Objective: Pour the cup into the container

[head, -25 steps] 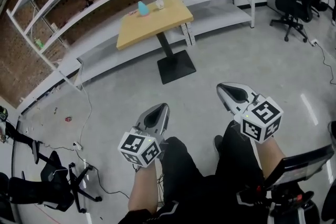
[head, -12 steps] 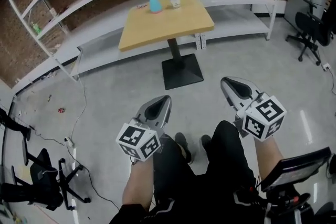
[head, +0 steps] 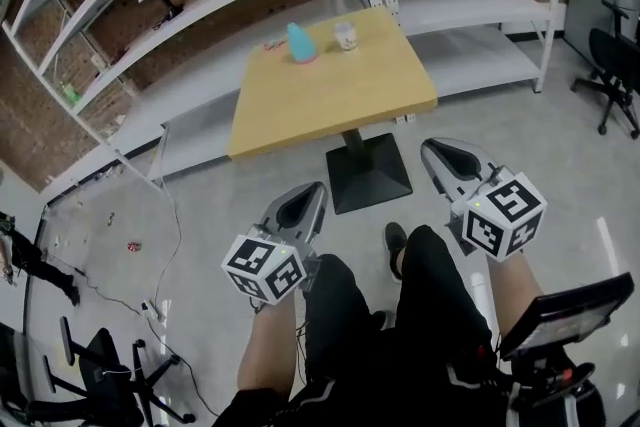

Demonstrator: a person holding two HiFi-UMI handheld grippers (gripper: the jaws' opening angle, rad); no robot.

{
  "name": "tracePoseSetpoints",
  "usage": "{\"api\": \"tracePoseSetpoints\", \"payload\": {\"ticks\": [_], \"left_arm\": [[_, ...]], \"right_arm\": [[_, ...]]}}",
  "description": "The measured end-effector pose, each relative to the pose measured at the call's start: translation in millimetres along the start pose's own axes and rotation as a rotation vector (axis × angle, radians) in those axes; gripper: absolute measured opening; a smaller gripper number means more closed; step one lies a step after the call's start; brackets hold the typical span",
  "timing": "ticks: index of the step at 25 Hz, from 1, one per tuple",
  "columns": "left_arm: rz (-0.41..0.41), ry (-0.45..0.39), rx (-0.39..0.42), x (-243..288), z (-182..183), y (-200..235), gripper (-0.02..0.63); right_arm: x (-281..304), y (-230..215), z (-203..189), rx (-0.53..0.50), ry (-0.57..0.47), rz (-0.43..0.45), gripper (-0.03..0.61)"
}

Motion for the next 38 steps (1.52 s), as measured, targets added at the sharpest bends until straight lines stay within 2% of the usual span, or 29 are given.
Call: {"api": "tracePoseSetpoints", "payload": {"ticks": [4, 8, 12, 19, 24, 29, 32, 38], "left_arm": [[0.013, -0.026, 0.0, 46.9, 24.1, 56.5, -0.002], [0.01, -0.016, -0.006, 90.8, 32.6, 110.5, -0.002], [-0.006, -0.019, 0.011, 132.1, 46.4, 158.8, -0.002], [0.001, -0.02, -0.011, 190.5, 74.6, 238.4, -0.002], [-0.012, 0.017, 0.009, 233.3, 87.5, 274.1, -0.002], [-0.033, 0.035, 0.019, 269.1, 96.0, 302.4, -0.002], [-0.034, 0.053, 0.048, 287.8, 96.6, 321.2, -0.002], [-0.06, 0.097, 0.054, 316.5, 80.9, 356.8, -0.002]], "right_arm": [[65.3, -40.9, 20.0, -0.021, -0.015, 0.0, 0.003], [134.7, -71.2, 24.9, -0.013, -0.004, 0.01, 0.008], [199.1, -99.8, 33.5, -0.025, 0.01, 0.003, 0.055], [293.3, -148.0, 51.2, -0.049, 0.046, -0.01, 0.13], [338.3, -186.8, 52.3, -0.044, 0.074, -0.003, 0.178], [376.4, -212.7, 48.1, -0.019, 0.118, 0.008, 0.271], [401.6, -224.0, 44.3, -0.011, 0.163, 0.004, 0.291], [452.0, -243.8, 32.0, -0.02, 0.283, -0.022, 0.308]]}}
Point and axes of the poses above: the fingertips, and each gripper's own axes: x forward along the fingers, y to its left, z out of its top, the point moved 3 cm from there along -x, backward along the fingers, and after that the axes turned 9 degrees about y, right-handed, at the moved point
